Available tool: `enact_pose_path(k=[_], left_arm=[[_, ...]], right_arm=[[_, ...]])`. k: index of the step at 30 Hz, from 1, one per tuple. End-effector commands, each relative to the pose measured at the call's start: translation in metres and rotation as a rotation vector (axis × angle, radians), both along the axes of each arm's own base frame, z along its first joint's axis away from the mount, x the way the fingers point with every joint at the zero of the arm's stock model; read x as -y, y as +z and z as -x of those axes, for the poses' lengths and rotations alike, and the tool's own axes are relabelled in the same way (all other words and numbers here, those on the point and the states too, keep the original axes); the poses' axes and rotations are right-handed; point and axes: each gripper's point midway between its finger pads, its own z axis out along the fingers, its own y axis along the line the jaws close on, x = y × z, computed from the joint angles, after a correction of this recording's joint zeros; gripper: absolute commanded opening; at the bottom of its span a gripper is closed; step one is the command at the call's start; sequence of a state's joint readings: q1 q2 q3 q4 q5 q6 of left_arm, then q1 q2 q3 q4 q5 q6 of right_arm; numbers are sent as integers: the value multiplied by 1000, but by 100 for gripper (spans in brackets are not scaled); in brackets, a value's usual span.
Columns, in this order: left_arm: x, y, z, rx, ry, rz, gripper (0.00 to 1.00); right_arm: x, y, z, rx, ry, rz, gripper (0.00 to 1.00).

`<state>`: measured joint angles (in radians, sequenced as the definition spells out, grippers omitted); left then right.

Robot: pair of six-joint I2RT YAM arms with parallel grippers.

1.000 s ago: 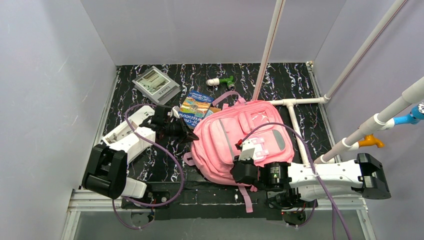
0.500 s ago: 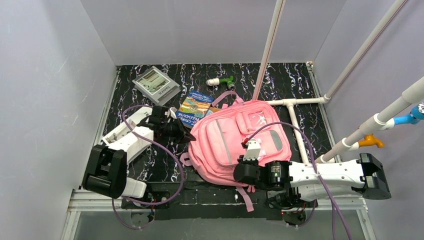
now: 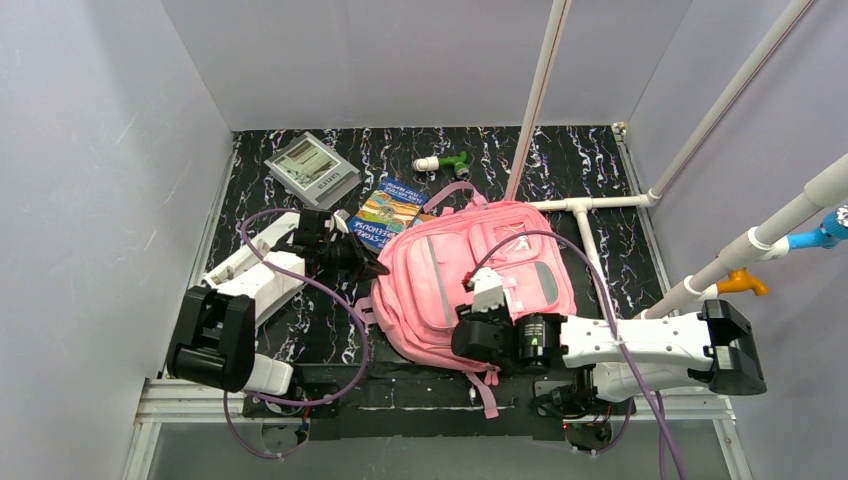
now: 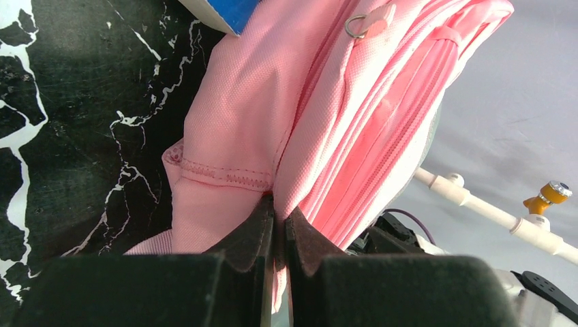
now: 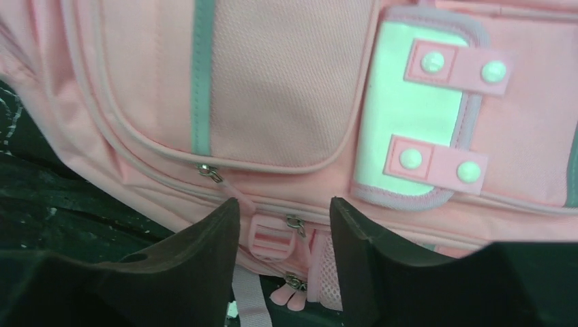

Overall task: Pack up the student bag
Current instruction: Zip the student bag at the center of the board, then unzip the student bag at the center of the board.

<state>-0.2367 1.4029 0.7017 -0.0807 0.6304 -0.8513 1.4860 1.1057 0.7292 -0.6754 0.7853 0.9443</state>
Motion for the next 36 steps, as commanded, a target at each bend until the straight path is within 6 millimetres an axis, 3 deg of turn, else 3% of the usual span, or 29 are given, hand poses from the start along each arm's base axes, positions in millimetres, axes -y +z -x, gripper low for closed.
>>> enact_pose_path(k=[1,3,9,12,15,19,26,29,33,36], left_arm=[[9,32,-11,102,-27,89,0],[11,35,-9,105,-45,102,0],[17,37,0,102,-86,123,0],[17,40,2,101,-93,132,0],[18,42,3,110,-101,133,0],[17,42,2,110,-115,117,0],[18,36,-2,101,-112,112,0],[18,36,-3,102,-109,115,0],[18,39,-3,110,-106,117,0],[18,41,-1,114,-107,122,0]], right_arm=[[-25,45,-19,116,56,11,62],[-29,54,-28,116,42,9,66],[-48,77,-81,21,44,-129,66],[-44,78,-91,15,36,-68,67],[-32,59,-82,-54,42,-7,66],[-9,27,-47,-205,45,11,59],[29,13,6,-404,52,26,47],[26,0,24,-437,97,19,43],[20,-14,26,-384,131,71,41],[21,-20,15,-329,115,121,41]])
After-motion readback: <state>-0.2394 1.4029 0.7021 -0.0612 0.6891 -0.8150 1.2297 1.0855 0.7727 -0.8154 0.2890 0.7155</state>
